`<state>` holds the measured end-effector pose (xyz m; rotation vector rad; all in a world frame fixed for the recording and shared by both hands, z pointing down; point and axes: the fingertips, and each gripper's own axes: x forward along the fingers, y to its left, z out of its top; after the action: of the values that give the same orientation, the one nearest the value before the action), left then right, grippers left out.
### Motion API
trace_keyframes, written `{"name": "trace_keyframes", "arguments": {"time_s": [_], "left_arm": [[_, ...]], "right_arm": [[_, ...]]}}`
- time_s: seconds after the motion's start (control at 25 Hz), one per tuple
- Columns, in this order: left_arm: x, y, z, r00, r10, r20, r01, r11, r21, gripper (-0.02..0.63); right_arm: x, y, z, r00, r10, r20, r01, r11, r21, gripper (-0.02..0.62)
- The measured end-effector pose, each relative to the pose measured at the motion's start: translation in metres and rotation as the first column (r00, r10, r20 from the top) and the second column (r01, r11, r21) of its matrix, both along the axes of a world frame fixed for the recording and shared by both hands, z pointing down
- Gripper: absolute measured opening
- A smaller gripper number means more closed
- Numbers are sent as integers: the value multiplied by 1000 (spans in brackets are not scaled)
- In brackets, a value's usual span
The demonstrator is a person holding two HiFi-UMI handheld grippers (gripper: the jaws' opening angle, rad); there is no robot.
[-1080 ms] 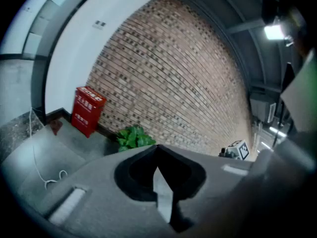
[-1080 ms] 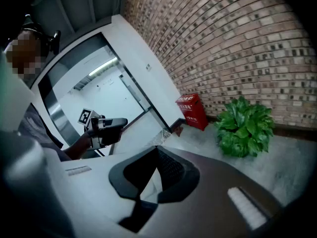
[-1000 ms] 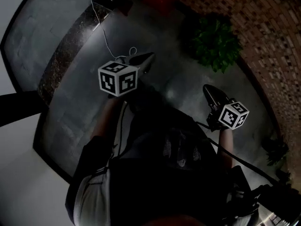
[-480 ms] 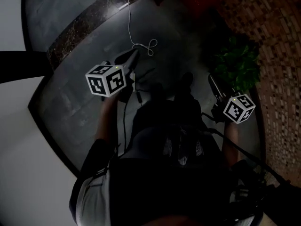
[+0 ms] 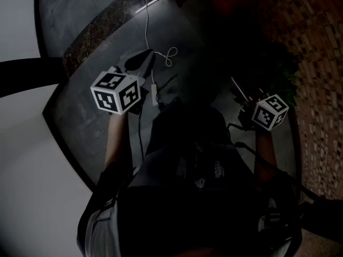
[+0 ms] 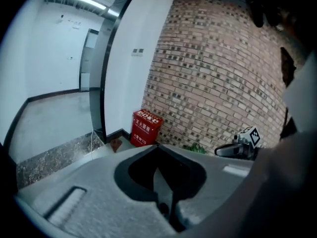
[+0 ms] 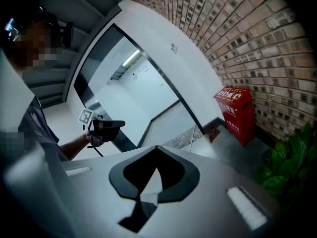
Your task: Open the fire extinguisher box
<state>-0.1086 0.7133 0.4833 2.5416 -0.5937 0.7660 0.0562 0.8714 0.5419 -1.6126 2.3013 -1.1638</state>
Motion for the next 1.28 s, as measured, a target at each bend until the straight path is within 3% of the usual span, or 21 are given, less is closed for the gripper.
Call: {"name": "trace_keyframes", "arguments": {"time_s": [0.24,0.56,0.96,1.28], "left_arm": [[51,0,5,998,29,50,-29,1000,0,-6],[72,-44,17,997,5,72,-5,1000,-4,-6],[96,-167,31,1000,12,-2,-12,998,-58,-6],[108,-240,30,999,47,-3,-47,999,-21,-6]], "right_arm": [[43,-16,1,999,-36,15,35,999,14,2],[63,-66,1,996,-93,6,93,996,-3,2],[84,-187,-14,989,-127,-72,124,991,-43,2],[90,-254,-23,983,-119,-142,114,993,-39,2]]}}
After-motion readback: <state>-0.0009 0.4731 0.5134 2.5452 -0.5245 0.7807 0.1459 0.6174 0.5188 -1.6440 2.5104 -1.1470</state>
